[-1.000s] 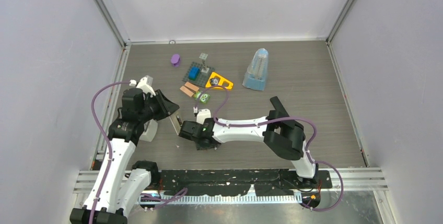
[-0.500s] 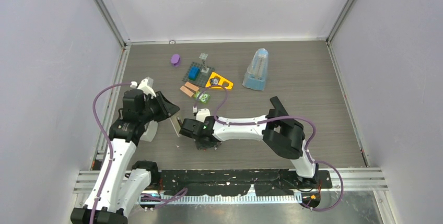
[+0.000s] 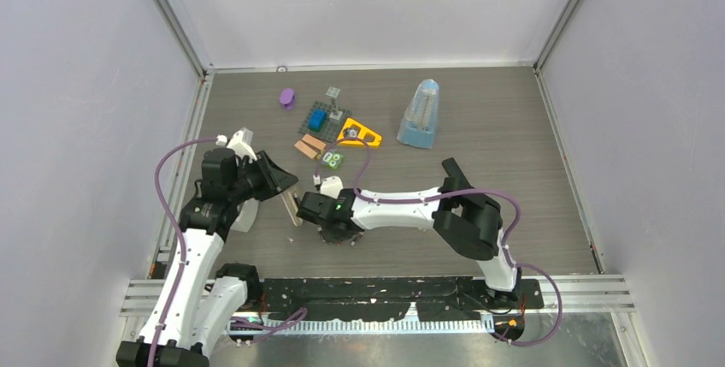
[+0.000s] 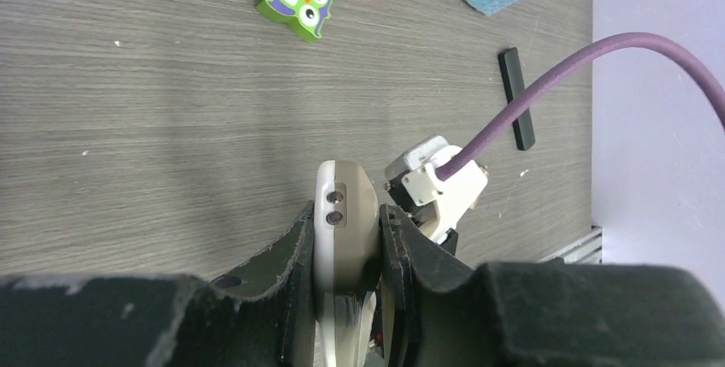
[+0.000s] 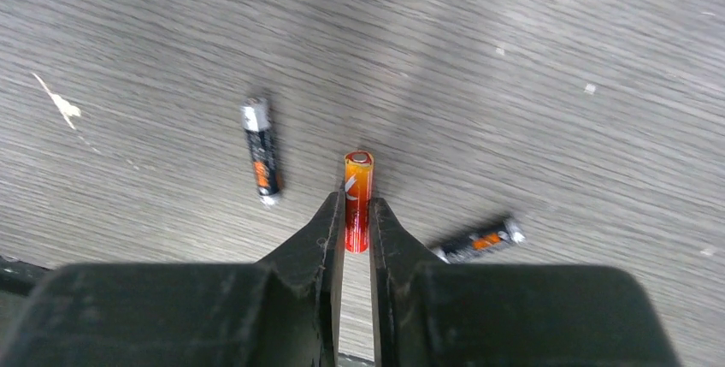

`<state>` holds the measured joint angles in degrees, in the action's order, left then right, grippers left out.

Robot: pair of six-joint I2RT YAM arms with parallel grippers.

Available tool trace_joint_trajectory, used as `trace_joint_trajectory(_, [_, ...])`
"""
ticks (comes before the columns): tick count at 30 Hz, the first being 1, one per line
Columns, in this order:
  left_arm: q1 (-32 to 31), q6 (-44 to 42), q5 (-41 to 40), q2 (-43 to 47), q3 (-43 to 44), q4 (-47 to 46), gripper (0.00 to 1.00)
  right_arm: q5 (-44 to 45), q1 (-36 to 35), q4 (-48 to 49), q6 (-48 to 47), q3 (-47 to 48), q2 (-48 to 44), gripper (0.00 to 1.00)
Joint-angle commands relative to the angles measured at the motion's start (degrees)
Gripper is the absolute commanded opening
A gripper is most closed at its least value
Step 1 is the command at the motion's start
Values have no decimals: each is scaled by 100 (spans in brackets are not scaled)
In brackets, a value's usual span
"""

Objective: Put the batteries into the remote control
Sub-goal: Pick up the battery from the center of the board, then load the battery into the remote control.

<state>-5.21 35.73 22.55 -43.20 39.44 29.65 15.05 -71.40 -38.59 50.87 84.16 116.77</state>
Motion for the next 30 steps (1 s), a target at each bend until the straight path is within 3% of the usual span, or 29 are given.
trace_joint_trajectory(1, [38, 18, 568, 40, -15, -426, 0, 669, 29, 80, -354, -323, -1114, 7])
trace_joint_trajectory(7, [35, 103, 1356, -47, -49, -807, 0, 920, 56, 217, -669, -1003, -2586, 8])
trace_joint_trajectory(14, [-119, 1429, 2364, -128, -567, -2872, 0, 716, 58, 333, -981, -1041, -3814, 8])
trace_joint_trajectory(22, [-321, 3049, 2670, -212, -1078, -4938, 0, 282, -42, 260, -1138, -142, -3463, 9])
trace_joint_trajectory(30, [-323, 3648, 2782, -114, -1362, -5418, 0, 277, -162, -64, -1412, 625, -3117, 11])
